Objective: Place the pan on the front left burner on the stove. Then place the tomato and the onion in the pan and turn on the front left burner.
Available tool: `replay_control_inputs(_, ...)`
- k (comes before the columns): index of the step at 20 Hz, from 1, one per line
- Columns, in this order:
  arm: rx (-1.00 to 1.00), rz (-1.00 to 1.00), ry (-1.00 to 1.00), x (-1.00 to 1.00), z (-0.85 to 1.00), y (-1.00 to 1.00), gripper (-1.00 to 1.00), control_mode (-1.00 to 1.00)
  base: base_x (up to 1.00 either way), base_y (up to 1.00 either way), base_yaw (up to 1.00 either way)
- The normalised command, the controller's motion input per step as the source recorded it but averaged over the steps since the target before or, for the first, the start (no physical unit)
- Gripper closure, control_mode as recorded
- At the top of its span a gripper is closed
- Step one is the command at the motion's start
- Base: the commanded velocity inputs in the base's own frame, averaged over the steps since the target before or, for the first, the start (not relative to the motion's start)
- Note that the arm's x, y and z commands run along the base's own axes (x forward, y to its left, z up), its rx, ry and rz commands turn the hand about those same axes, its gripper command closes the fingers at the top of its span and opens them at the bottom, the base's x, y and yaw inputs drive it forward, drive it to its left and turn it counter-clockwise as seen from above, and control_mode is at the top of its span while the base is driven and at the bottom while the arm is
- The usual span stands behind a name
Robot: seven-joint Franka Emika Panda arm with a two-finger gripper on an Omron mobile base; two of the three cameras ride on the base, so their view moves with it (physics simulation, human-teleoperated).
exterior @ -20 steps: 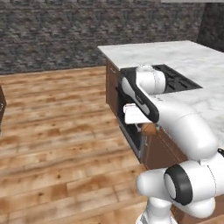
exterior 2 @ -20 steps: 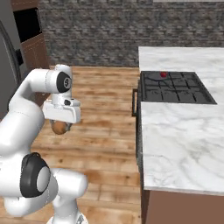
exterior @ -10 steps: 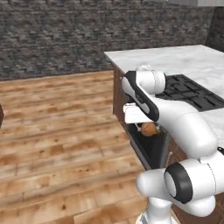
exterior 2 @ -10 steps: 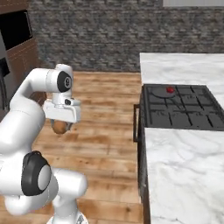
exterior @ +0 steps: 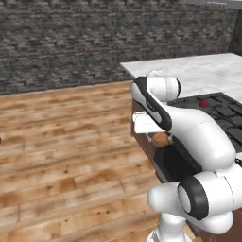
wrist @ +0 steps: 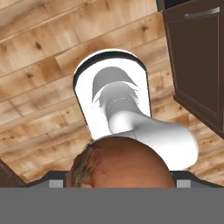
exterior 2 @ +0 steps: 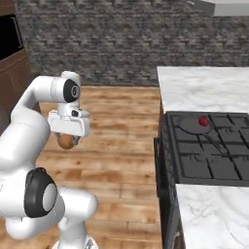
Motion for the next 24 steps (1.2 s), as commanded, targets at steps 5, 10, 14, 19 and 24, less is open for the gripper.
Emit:
replay_control_inputs(5,0.00,0.00,0.00,0.00,0.00,0.00,1.00,1.00,0.58,0.36,-0.31)
replay_control_inputs(10,0.00,0.00,0.00,0.00,0.00,0.00,1.00,1.00,0.39,0.31,-0.59)
replay_control_inputs(14,0.00,0.00,0.00,0.00,0.00,0.00,1.00,1.00,0.31,0.37,-0.74)
replay_control_inputs(19,0.00,0.00,0.00,0.00,0.00,0.00,1.00,1.00,0.23,0.47,-0.77)
replay_control_inputs(24,0.00,0.00,0.00,0.00,0.00,0.00,1.00,1.00,0.09,0.68,-0.74)
